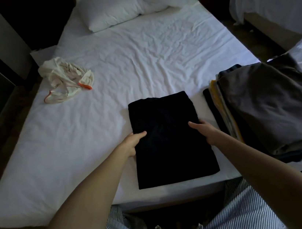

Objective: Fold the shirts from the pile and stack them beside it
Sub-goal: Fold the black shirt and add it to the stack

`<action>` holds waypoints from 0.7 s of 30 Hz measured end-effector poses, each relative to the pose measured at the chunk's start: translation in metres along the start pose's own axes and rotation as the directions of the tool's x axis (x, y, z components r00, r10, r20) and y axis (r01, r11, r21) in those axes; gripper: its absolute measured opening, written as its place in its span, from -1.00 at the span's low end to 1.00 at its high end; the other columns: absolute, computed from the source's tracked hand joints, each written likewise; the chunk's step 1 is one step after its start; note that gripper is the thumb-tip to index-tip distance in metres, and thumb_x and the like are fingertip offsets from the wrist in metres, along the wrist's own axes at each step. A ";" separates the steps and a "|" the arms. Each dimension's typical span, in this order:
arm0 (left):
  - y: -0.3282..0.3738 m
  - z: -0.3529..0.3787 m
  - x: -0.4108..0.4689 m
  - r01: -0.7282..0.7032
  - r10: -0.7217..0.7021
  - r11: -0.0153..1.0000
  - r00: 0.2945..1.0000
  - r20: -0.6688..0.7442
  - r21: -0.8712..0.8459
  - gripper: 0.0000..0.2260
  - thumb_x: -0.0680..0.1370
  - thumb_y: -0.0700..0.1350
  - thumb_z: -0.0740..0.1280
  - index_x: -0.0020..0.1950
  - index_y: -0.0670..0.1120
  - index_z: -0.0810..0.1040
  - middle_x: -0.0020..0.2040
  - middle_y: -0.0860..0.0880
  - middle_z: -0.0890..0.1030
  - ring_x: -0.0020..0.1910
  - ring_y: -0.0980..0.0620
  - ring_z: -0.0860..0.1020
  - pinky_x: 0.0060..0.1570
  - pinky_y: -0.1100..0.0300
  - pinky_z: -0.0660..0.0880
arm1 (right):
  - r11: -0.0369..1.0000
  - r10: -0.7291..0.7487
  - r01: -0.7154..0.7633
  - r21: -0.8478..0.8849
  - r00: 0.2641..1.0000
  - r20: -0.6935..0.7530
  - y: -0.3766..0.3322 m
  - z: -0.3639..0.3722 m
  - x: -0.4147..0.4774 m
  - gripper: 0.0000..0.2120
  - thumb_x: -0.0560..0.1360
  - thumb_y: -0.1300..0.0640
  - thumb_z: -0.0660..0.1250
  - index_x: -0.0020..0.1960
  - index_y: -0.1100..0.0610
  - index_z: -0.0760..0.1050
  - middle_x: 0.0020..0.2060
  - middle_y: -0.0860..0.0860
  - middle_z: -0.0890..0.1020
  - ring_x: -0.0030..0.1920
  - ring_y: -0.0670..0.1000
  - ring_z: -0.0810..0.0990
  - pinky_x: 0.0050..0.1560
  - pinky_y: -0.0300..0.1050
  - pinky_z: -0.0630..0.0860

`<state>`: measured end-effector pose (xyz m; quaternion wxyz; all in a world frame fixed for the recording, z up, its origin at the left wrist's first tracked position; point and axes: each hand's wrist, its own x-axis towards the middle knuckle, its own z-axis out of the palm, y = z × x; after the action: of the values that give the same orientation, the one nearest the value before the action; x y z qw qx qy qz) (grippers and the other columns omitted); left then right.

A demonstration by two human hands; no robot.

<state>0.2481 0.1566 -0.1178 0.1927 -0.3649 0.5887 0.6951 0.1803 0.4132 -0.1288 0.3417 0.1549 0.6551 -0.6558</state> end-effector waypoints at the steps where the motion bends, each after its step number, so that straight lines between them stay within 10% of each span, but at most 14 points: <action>1: 0.001 0.001 -0.003 -0.004 0.004 1.000 1.000 0.011 0.013 -0.62 0.57 -0.14 0.34 0.38 -0.14 0.41 0.29 -0.19 0.51 0.17 -0.17 0.52 0.06 -0.04 0.51 | 1.000 0.004 -0.004 -0.002 1.000 -0.009 0.000 -0.001 -0.001 -0.61 0.58 0.13 0.25 0.36 0.24 0.36 -0.09 0.09 0.57 -0.17 0.05 0.58 -0.26 -0.15 0.52; 13: 0.037 0.002 -0.039 -0.151 0.167 0.985 0.957 0.235 -0.086 -0.61 0.57 -0.14 0.30 0.41 -0.04 0.40 0.21 -0.16 0.58 0.10 -0.13 0.60 -0.10 0.08 0.59 | 0.991 -0.121 0.129 -0.031 0.976 0.180 -0.050 -0.021 -0.057 -0.74 0.64 0.11 0.13 0.26 0.11 0.46 -0.12 0.00 0.68 -0.22 -0.02 0.64 -0.23 -0.19 0.55; 21: 0.071 0.034 -0.066 -0.334 0.309 0.942 0.835 0.456 -0.025 -0.47 0.58 -0.25 0.20 0.32 0.37 0.39 0.01 0.03 0.66 0.22 -0.11 0.38 0.33 0.00 0.26 | 0.968 -0.228 0.202 0.152 0.958 0.175 -0.080 -0.051 -0.104 -0.84 0.59 0.16 0.17 0.02 0.13 0.52 -0.28 0.01 0.69 -0.31 -0.06 0.66 -0.29 -0.25 0.59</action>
<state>0.2328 0.1833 -0.0198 0.2151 -0.0831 0.5992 0.7667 0.1910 0.4807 -0.0057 0.3185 0.0414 0.5873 -0.7429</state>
